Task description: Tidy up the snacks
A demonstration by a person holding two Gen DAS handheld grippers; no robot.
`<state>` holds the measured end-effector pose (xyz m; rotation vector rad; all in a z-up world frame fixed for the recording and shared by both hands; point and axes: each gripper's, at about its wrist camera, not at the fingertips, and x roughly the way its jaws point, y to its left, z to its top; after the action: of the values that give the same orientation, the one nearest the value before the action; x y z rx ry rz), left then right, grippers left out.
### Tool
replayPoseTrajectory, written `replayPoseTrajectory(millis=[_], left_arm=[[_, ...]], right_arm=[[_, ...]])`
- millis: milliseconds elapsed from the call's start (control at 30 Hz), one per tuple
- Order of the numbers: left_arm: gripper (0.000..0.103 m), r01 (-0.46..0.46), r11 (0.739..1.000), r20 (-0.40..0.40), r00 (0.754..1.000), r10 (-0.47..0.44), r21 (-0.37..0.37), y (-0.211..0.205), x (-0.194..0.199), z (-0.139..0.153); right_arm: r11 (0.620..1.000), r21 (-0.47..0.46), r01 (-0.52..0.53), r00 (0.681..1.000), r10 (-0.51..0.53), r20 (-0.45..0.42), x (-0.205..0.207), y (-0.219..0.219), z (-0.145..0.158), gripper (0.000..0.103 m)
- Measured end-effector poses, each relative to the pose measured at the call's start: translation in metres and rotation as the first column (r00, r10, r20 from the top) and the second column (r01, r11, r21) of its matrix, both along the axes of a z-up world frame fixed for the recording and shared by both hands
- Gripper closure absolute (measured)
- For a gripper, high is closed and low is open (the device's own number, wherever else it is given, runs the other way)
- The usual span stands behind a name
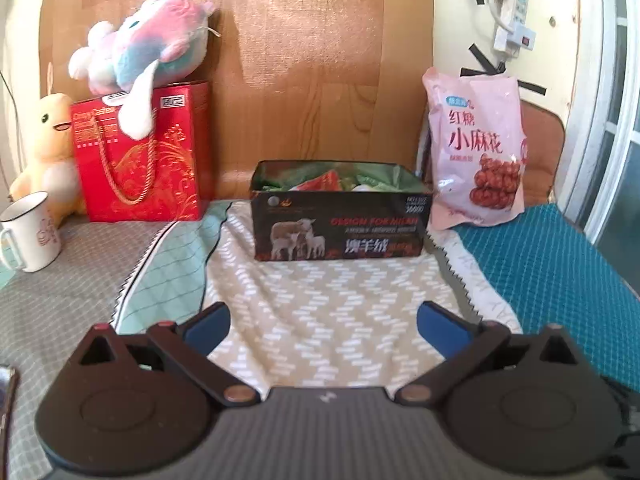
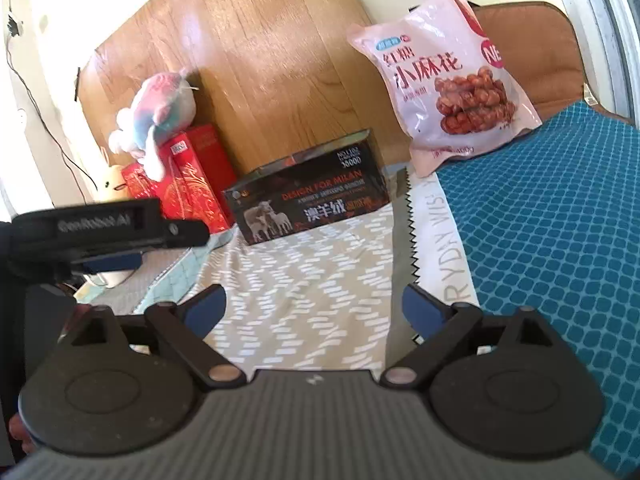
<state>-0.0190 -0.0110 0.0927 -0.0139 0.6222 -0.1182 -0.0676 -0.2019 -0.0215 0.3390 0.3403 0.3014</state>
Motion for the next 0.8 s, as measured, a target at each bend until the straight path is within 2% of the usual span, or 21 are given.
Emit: replayPoseTrajectory(millis=[200, 500, 800], left_arm=[[0.000, -0.056, 0.996, 0.043, 0.998, 0.053, 0.072, -0.005, -0.015, 0.004], [0.000, -0.076, 0.993, 0.063, 0.996, 0.070, 0.089, -0.005, -0.025, 0.005], [0.000, -0.106, 0.981, 0.073, 0.993, 0.095, 0.163, -0.006, -0.025, 0.000]], right_arm=[[1.000, 0.012, 0.001, 1.000, -0.002, 0.010, -0.011, -0.001, 0.002, 0.004], [1.000, 0.029, 0.003, 1.000, -0.004, 0.012, -0.017, -0.003, 0.002, 0.004], [0.999, 0.040, 0.006, 1.000, -0.006, 0.003, -0.017, -0.005, 0.000, 0.004]])
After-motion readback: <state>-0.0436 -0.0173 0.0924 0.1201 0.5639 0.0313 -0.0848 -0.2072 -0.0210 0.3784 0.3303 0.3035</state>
